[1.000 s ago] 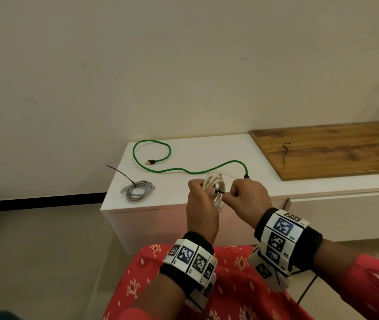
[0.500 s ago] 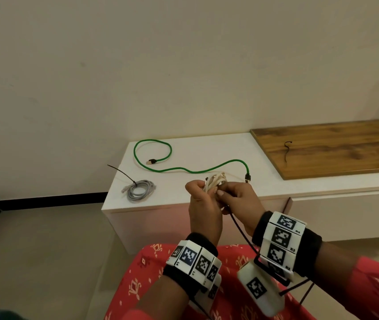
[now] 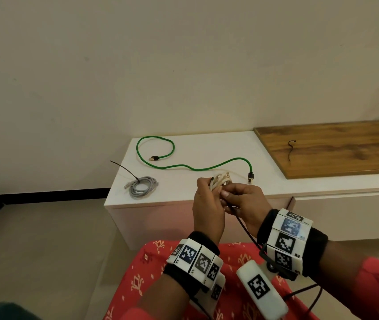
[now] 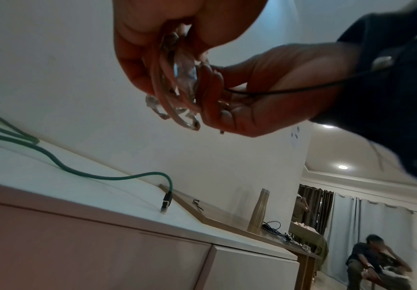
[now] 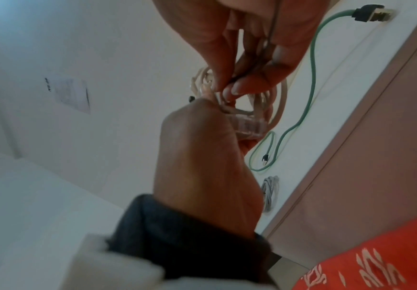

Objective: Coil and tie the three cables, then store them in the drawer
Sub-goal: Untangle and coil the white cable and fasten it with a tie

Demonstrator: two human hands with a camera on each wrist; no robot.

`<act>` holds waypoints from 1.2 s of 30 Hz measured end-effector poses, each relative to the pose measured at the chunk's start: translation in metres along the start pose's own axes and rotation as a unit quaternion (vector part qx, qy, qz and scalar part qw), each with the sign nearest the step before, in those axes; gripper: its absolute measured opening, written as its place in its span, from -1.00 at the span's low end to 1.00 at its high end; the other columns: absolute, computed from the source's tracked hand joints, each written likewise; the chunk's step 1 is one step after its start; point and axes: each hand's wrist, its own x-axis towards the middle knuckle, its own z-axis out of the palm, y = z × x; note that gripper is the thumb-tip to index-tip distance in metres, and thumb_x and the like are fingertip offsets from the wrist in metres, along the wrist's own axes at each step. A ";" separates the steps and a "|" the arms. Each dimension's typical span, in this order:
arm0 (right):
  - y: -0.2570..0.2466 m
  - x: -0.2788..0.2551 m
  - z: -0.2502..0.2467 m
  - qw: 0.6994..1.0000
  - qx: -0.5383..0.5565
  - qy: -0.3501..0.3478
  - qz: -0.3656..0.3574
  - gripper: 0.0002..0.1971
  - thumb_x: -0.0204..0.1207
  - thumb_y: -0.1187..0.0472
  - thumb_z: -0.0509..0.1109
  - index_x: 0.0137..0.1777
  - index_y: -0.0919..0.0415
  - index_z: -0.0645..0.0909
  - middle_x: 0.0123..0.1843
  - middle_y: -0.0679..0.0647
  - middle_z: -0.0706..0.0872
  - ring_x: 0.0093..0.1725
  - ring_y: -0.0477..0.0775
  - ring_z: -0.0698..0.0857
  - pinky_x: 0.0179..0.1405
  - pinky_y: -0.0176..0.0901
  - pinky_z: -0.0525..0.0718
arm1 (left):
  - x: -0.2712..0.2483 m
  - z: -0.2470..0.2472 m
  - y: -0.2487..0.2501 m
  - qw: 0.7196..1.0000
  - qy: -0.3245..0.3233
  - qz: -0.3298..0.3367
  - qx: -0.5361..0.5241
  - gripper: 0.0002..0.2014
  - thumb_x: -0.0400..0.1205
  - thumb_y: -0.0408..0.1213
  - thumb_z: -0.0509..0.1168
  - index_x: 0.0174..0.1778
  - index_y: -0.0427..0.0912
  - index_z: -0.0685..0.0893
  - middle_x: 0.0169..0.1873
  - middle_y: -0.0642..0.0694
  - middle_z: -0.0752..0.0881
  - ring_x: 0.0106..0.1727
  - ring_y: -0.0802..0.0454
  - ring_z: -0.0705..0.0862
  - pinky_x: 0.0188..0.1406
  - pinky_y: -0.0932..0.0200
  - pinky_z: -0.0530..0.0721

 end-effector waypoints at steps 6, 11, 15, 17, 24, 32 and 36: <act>-0.012 -0.002 -0.004 0.997 -0.056 -0.048 -0.035 -0.90 0.45 0.54 0.33 -0.13 0.37 0.57 -0.38 0.24 0.64 -0.58 -0.09 0.65 -0.53 -0.32 0.69 | 0.010 -0.010 -0.007 0.999 0.029 0.015 -0.005 -0.93 0.67 -0.40 0.09 0.03 -0.30 0.42 -0.19 -0.13 0.62 -0.19 -0.02 0.58 -0.37 0.29 0.42; -0.017 -0.003 -0.008 0.971 -0.161 -0.137 -0.115 -0.74 0.52 0.62 0.17 -0.07 0.37 0.65 -0.29 0.19 0.69 -0.43 -0.17 0.70 -0.32 -0.38 0.72 | 0.023 -0.021 -0.014 0.999 0.020 -0.024 -0.034 -0.95 0.66 -0.39 0.15 -0.12 -0.22 0.41 -0.38 0.10 0.51 -0.35 0.22 0.47 -0.41 0.49 0.40; -0.020 -0.005 -0.008 0.918 -0.292 -0.138 -0.230 -0.87 0.42 0.47 0.41 -0.08 0.34 0.74 -0.29 0.02 0.69 -0.35 -0.19 0.65 -0.26 -0.37 0.67 | 0.029 -0.031 -0.018 0.995 0.002 -0.061 -0.083 -0.87 0.63 -0.36 0.21 -0.23 -0.10 0.45 -0.38 0.05 0.56 -0.34 0.10 0.50 -0.25 0.15 0.47; -0.024 -0.008 -0.007 0.892 -0.322 -0.139 -0.286 -0.91 0.38 0.28 0.49 -0.14 0.26 0.77 -0.24 -0.09 0.62 -0.23 -0.23 0.62 -0.24 -0.44 0.61 | 0.029 -0.035 -0.017 0.992 -0.006 -0.072 -0.101 -0.87 0.57 -0.28 0.25 -0.28 -0.03 0.46 -0.38 0.03 0.57 -0.32 0.05 0.52 -0.21 0.07 0.49; -0.041 -0.020 -0.002 0.908 -0.191 -0.229 -0.295 -0.92 0.41 0.25 0.40 -0.27 0.10 0.68 -0.38 -0.06 0.71 -0.34 -0.21 0.65 -0.28 -0.43 0.59 | 0.025 -0.039 -0.009 0.990 -0.033 -0.073 -0.120 -0.95 0.49 -0.19 0.22 -0.28 -0.05 0.52 -0.38 0.01 0.62 -0.26 -0.03 0.59 -0.13 -0.11 0.57; -0.041 -0.013 -0.007 0.959 -0.205 -0.133 -0.144 -0.85 0.39 0.38 0.46 -0.33 0.48 0.66 -0.65 -0.01 0.61 -0.65 -0.14 0.51 -0.60 -0.38 0.51 | 0.020 -0.035 0.002 0.993 -0.071 -0.040 -0.086 -0.86 0.63 -0.39 0.18 -0.24 -0.12 0.49 -0.34 0.03 0.61 -0.25 0.05 0.58 -0.20 0.12 0.53; -0.040 -0.010 -0.009 0.960 -0.233 -0.091 -0.126 -0.82 0.38 0.33 0.48 -0.42 0.35 0.66 -0.73 -0.04 0.58 -0.69 -0.18 0.48 -0.64 -0.40 0.48 | 0.018 -0.032 0.004 0.993 -0.079 -0.027 -0.084 -0.90 0.62 -0.40 0.20 -0.20 -0.18 0.50 -0.34 0.03 0.59 -0.26 0.04 0.55 -0.20 0.12 0.52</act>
